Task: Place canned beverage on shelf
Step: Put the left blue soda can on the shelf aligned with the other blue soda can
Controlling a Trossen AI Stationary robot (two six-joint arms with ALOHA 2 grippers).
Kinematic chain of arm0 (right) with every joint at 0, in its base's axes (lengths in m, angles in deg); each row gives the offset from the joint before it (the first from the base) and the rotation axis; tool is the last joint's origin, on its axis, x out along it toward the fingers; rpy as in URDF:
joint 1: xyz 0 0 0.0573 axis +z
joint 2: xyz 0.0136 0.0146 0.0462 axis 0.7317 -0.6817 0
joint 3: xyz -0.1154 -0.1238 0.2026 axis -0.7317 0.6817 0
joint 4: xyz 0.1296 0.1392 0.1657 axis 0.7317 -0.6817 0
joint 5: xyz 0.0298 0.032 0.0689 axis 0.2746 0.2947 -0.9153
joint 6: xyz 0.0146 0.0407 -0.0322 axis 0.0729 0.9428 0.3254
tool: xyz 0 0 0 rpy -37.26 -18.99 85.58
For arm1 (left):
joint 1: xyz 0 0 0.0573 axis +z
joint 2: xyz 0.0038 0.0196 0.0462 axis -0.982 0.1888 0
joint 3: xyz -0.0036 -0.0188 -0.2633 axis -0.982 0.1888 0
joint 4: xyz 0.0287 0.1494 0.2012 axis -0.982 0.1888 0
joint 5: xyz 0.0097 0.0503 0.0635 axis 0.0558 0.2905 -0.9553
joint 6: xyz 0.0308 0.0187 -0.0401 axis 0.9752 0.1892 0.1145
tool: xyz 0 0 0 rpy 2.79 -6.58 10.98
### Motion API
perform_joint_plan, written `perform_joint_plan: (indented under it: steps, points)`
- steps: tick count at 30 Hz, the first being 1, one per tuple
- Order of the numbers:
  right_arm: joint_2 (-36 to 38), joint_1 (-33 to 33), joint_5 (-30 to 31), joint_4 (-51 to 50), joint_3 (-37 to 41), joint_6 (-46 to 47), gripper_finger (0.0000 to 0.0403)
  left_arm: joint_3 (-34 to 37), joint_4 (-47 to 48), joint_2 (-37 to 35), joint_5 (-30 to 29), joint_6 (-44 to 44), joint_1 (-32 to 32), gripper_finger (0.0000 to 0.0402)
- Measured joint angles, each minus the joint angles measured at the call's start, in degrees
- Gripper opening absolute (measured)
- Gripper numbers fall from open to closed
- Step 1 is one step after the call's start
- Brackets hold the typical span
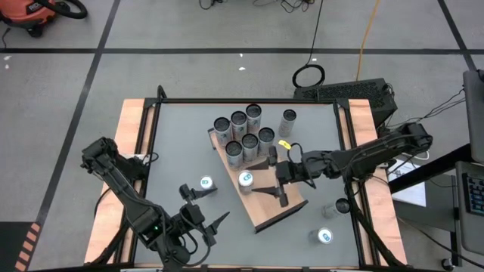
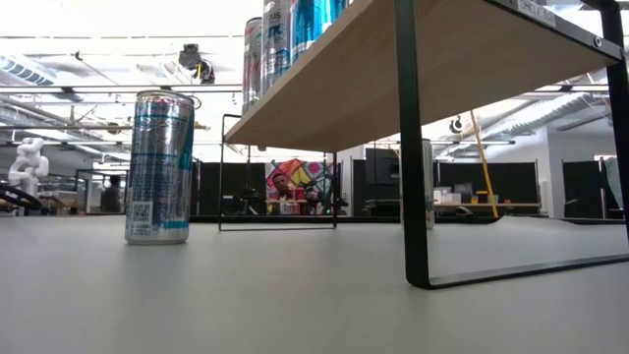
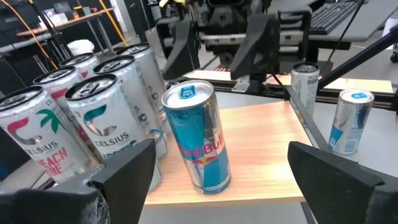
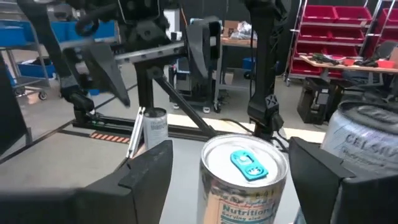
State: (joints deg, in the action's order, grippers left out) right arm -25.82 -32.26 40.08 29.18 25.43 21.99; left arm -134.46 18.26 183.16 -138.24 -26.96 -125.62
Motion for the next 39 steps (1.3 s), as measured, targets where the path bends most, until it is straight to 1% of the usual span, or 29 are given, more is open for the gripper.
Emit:
perform_joint_plan:
  steps: [3, 5, 7, 11, 14, 17, 20, 23, 27, 33, 36, 39]
  points:
    - [3.31, 1.43, 2.14, -4.64, 0.0, -1.43, 0.0254, 0.0, 1.41, 0.2, 0.58, -2.26, -0.09, 0.0358]
    - [6.22, 2.68, 3.84, -9.39, 0.0, -1.94, 0.0254, 0.0, 5.74, 0.2, 2.94, -6.46, -0.07, 0.0358]
    - [9.14, 4.09, 4.99, -14.4, 0.0, -1.94, 0.0254, 0.0, 12.41, 0.22, 5.58, -12.68, 0.11, 0.0358]
    - [13.14, 7.6, 5.12, -22.66, 0.0, -0.04, 0.0254, 0.0, 26.43, 0.22, 11.01, -28.09, 0.98, 0.0358]
    - [13.77, 10.77, 5.09, -26.72, 0.36, 1.27, 0.0254, 0.0, 31.25, 0.22, 13.97, -33.06, 1.72, 0.0358]
    - [13.67, 13.66, 5.04, -27.16, 2.49, 1.53, 0.0254, 0.0, 32.52, 0.22, 16.86, -32.6, 2.86, 0.0358]
    - [13.7, 15.63, 5.12, -25.7, 4.86, 1.57, 0.0254, 0.0, 33.77, 0.22, 23.87, -30.67, 5.04, 0.0358]
    - [13.67, 17.34, 5.2, -23.58, 6.73, 1.03, 0.0254, 0.0, 33.71, 0.22, 28.28, -27.66, 7.35, 0.0358]
    - [13.72, 19.07, 5.22, -23.32, 7.12, 0.01, 0.0254, 0.0, 33.73, 0.22, 33.79, -22.37, 9.99, 0.0358]
    - [13.7, 21.13, 5.22, -23.6, 7.19, -1.34, 0.0254, 0.0, 33.69, 0.22, 40.25, -12.46, 14.87, 0.0358]
    - [13.7, 21.78, 5.22, -23.79, 7.19, -1.58, 0.0254, 0.0, 33.48, 0.22, 44.53, -8.38, 17.21, 0.0358]
    - [13.7, 22.37, 5.22, -23.88, 7.19, -1.77, 0.0254, 0.0, 33.44, 0.22, 45.6, -5.38, 18.88, 0.0358]
